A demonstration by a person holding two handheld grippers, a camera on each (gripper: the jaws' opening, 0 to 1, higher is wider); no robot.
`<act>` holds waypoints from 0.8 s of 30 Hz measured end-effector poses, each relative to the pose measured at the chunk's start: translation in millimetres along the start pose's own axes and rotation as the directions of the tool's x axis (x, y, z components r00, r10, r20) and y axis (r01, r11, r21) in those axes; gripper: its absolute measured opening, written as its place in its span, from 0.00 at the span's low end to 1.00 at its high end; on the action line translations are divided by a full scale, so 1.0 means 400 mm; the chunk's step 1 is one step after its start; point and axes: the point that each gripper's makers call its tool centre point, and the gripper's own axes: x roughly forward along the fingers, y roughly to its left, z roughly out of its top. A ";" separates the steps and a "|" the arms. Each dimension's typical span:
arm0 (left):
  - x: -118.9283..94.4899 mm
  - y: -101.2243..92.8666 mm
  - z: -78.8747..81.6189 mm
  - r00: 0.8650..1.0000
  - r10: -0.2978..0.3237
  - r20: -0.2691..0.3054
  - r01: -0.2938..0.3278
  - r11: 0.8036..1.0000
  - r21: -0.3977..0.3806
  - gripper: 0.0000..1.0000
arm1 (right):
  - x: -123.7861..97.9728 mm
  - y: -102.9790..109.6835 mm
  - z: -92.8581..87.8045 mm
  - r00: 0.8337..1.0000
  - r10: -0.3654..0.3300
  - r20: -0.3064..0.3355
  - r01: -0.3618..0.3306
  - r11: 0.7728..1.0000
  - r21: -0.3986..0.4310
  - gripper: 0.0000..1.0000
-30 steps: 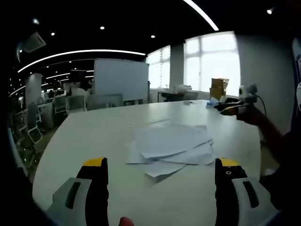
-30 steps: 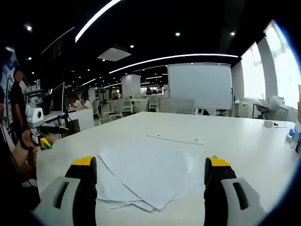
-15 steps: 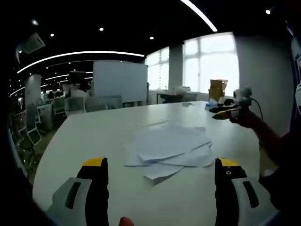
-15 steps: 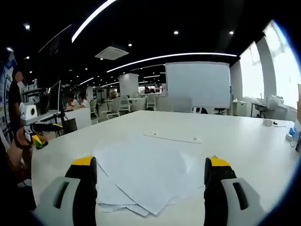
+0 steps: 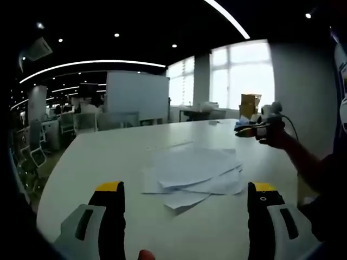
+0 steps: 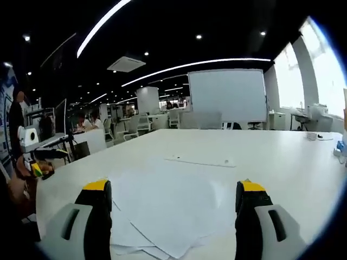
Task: Organize the stack of printing papers by aligning and flattening the scattered papers on the table
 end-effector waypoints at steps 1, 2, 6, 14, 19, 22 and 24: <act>-0.001 0.000 0.002 1.000 0.000 0.002 0.000 1.000 0.001 0.96 | 0.003 -0.005 0.011 1.000 0.003 0.011 -0.004 1.000 0.012 0.90; -0.002 0.000 0.003 1.000 0.000 0.003 0.000 1.000 0.001 0.96 | 0.004 -0.005 0.015 1.000 0.005 0.015 -0.005 1.000 0.014 0.90; -0.003 0.000 0.006 1.000 0.000 0.007 0.000 1.000 0.001 0.96 | 0.011 -0.012 0.024 1.000 -0.002 0.021 0.002 1.000 0.012 0.90; 0.000 -0.003 0.004 1.000 -0.002 0.003 0.002 1.000 0.001 0.96 | 0.046 -0.041 0.012 1.000 -0.022 0.006 0.022 1.000 0.012 0.90; 0.000 -0.008 0.007 1.000 -0.005 0.006 0.005 1.000 0.005 0.96 | 0.061 -0.043 0.015 1.000 0.007 0.022 -0.008 0.998 0.070 0.90; 0.000 -0.010 0.009 1.000 -0.006 0.007 0.006 1.000 0.007 0.96 | 0.071 -0.044 0.019 0.999 0.011 0.031 -0.014 0.996 0.083 0.90; 0.000 -0.011 0.010 1.000 -0.005 0.007 0.005 1.000 0.007 0.96 | 0.080 -0.049 0.020 0.999 0.007 0.033 -0.010 0.997 0.082 0.90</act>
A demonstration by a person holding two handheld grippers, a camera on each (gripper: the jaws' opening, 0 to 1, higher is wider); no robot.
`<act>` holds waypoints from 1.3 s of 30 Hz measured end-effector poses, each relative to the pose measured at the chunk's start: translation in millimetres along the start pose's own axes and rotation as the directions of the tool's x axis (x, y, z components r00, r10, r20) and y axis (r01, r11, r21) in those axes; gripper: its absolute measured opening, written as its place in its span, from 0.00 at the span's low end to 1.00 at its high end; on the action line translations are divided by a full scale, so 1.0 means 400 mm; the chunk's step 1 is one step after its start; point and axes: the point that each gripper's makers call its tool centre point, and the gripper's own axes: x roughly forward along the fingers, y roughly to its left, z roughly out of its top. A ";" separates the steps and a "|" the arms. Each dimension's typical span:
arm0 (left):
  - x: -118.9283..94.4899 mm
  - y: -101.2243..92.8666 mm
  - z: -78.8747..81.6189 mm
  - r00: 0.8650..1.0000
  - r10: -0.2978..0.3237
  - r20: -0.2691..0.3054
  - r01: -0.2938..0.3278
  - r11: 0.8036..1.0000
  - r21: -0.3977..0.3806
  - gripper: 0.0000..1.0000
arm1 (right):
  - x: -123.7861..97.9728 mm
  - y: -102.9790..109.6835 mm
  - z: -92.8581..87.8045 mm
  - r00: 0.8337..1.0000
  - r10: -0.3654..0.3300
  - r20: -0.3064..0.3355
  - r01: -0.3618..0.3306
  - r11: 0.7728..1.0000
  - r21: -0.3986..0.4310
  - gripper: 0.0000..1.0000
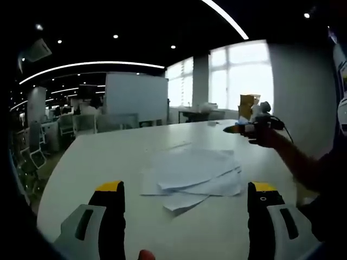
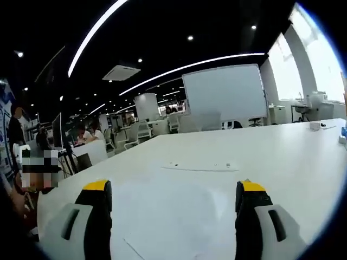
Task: Organize the stack of printing papers by aligning and flattening the scattered papers on the table
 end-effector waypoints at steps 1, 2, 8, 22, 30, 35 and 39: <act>0.000 0.000 0.001 1.000 0.001 0.001 -0.001 1.000 0.001 0.96 | 0.004 -0.003 0.000 1.000 -0.002 -0.002 0.002 1.000 -0.002 0.90; -0.001 -0.001 0.001 1.000 0.001 0.002 -0.001 1.000 0.002 0.96 | 0.009 -0.006 0.000 1.000 -0.004 -0.002 0.004 1.000 -0.003 0.90; 0.000 -0.004 0.006 1.000 -0.001 0.008 0.001 1.000 0.004 0.96 | 0.032 -0.010 0.012 1.000 0.010 -0.005 -0.010 1.000 -0.002 0.90; -0.002 -0.006 0.011 1.000 0.001 0.013 -0.001 1.000 0.009 0.96 | 0.105 -0.060 -0.032 0.999 -0.009 -0.041 0.008 1.000 -0.030 0.89; -0.003 -0.002 0.007 1.000 0.000 0.011 0.000 1.000 0.010 0.96 | 0.130 -0.069 -0.097 0.996 -0.004 -0.094 0.000 0.999 -0.035 0.89; -0.002 0.001 0.004 1.000 -0.003 0.010 0.003 1.000 0.009 0.96 | 0.132 -0.073 -0.098 0.996 -0.007 -0.085 0.004 0.999 -0.037 0.88; 0.001 0.002 0.003 1.000 -0.005 0.012 0.005 1.000 0.007 0.96 | 0.136 -0.074 -0.105 0.996 -0.007 -0.087 0.004 0.999 -0.032 0.88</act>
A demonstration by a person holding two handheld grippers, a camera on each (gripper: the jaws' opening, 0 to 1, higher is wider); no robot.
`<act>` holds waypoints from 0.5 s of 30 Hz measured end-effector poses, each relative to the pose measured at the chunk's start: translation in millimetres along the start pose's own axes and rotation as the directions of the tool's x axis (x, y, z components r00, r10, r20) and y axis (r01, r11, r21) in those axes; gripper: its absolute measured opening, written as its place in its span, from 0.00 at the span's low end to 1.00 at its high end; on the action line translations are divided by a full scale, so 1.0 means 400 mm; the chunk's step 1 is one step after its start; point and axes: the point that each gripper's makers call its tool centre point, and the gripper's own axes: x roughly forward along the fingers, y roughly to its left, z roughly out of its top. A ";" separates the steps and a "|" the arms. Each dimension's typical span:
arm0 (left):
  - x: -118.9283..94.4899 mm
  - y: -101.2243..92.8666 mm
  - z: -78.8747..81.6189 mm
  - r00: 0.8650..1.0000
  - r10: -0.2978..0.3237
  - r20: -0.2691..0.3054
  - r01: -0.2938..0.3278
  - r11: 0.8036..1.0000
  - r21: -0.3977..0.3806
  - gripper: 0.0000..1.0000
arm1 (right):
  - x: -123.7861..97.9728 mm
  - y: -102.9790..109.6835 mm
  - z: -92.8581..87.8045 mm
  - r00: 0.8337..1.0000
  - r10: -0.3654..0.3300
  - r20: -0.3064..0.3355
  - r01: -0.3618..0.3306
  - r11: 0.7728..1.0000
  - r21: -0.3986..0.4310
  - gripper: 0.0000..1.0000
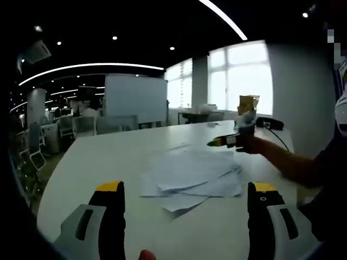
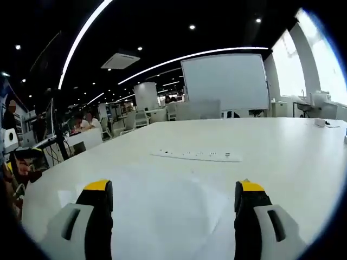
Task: Organize the stack of printing papers by aligning and flattening the scattered papers on the table
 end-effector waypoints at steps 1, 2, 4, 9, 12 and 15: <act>0.001 -0.001 0.000 1.000 -0.002 0.000 0.002 1.000 0.001 0.96 | 0.001 0.000 -0.002 1.000 -0.001 -0.002 0.001 1.000 -0.003 0.88; 0.002 -0.001 -0.001 1.000 -0.003 0.001 0.003 1.000 0.001 0.96 | 0.003 -0.002 -0.004 1.000 -0.003 -0.001 0.003 1.000 -0.006 0.88; 0.004 -0.002 -0.003 1.000 -0.005 -0.001 0.005 1.000 -0.001 0.96 | 0.005 -0.001 0.001 1.000 0.000 0.009 0.000 1.000 -0.015 0.87; 0.005 -0.001 -0.010 1.000 -0.005 -0.002 0.005 1.000 -0.006 0.96 | 0.006 -0.007 -0.007 1.000 -0.010 0.000 0.010 1.000 -0.020 0.87; 0.004 -0.001 -0.013 1.000 -0.006 -0.004 0.006 1.000 -0.008 0.96 | 0.011 -0.007 -0.009 1.000 -0.005 0.010 0.005 1.000 -0.015 0.86; 0.004 -0.002 -0.015 1.000 -0.006 -0.005 0.006 1.000 -0.007 0.96 | 0.016 -0.011 -0.016 1.000 -0.007 0.006 0.007 1.000 -0.006 0.86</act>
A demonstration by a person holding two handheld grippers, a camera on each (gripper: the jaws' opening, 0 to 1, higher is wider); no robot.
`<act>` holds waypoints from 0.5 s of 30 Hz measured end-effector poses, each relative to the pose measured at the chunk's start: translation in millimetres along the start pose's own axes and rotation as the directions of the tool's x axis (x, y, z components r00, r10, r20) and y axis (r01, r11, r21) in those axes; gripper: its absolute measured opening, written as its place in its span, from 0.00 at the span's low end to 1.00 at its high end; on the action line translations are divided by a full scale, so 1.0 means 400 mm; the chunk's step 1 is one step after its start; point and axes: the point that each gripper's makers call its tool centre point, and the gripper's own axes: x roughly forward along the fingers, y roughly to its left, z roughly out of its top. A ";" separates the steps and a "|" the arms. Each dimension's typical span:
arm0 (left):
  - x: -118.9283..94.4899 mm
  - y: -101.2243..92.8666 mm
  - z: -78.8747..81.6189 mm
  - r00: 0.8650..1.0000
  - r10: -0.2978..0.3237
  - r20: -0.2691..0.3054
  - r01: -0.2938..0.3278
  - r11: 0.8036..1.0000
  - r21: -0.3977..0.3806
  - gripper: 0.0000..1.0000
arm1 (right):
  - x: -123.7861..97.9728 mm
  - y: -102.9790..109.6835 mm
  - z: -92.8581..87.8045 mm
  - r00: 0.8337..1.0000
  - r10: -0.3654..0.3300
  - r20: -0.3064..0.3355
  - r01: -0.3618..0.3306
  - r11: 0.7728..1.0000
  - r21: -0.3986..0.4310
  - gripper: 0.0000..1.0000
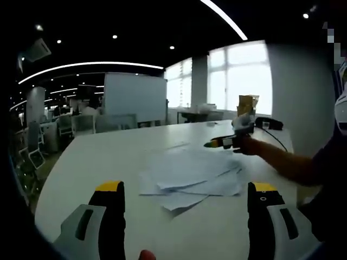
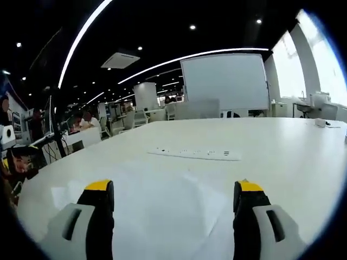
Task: Organize the stack of printing papers by aligning and flattening the scattered papers on the table
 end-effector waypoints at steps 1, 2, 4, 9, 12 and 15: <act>0.000 0.000 0.000 1.000 0.000 0.001 0.000 1.000 -0.001 0.96 | 0.002 -0.004 -0.003 1.000 -0.002 -0.003 0.002 1.000 0.000 0.86; -0.001 -0.001 0.000 1.000 0.000 0.002 0.000 1.000 -0.002 0.96 | 0.003 -0.004 -0.005 1.000 -0.002 -0.004 0.002 1.000 -0.001 0.86; -0.001 0.000 -0.002 1.000 0.001 0.001 -0.001 1.000 -0.004 0.96 | 0.005 -0.003 -0.006 1.000 0.003 0.000 -0.003 1.000 -0.001 0.85; 0.001 -0.004 -0.005 1.000 0.002 0.000 -0.002 1.000 -0.003 0.96 | 0.011 -0.001 -0.016 1.000 0.001 0.003 -0.001 1.000 -0.002 0.84; 0.000 -0.006 -0.005 1.000 0.002 -0.001 -0.002 1.000 -0.002 0.96 | 0.015 -0.013 -0.025 1.000 -0.028 -0.002 0.028 0.999 -0.026 0.81; -0.001 -0.006 -0.007 1.000 0.006 -0.003 -0.006 1.000 -0.001 0.96 | 0.019 -0.014 -0.037 0.999 -0.032 -0.014 0.031 0.999 -0.040 0.78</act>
